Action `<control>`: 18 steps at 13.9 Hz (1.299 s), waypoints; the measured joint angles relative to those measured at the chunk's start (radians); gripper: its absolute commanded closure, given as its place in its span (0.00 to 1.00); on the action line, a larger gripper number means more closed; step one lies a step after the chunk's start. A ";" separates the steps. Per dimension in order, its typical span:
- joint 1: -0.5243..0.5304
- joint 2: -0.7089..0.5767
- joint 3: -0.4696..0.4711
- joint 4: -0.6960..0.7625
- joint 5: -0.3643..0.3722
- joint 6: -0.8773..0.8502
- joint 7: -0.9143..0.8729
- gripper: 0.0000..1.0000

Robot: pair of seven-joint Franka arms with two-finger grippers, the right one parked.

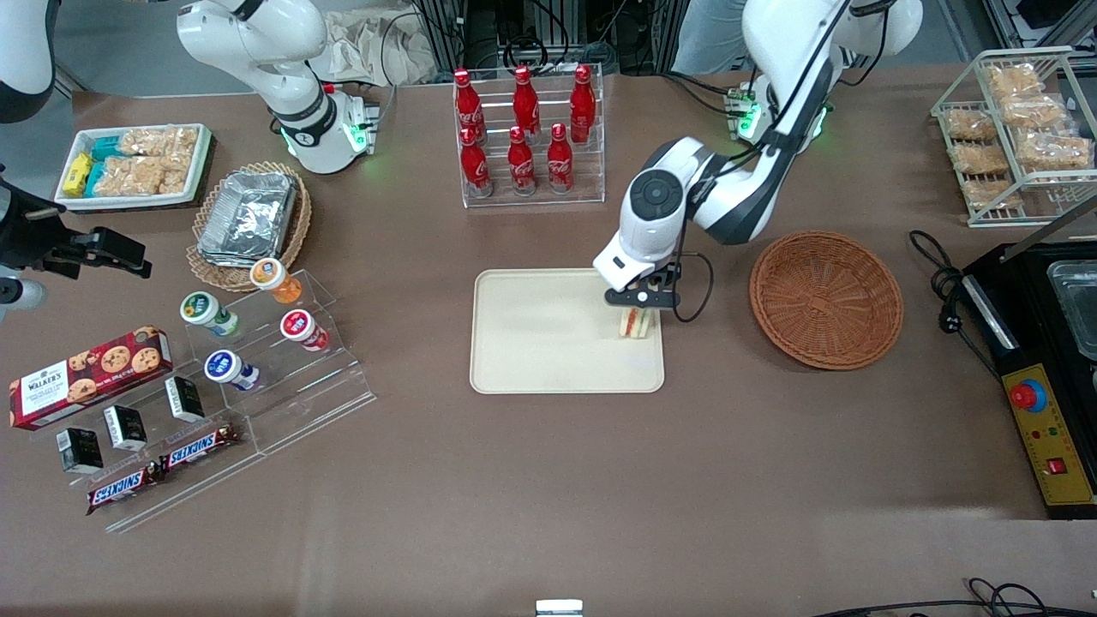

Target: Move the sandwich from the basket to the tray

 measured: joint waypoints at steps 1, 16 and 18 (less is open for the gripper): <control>-0.001 0.029 0.000 0.001 0.037 0.026 -0.048 1.00; 0.038 -0.011 0.024 0.550 0.064 -0.538 -0.148 0.00; 0.114 -0.048 0.028 0.622 -0.010 -0.604 -0.050 0.00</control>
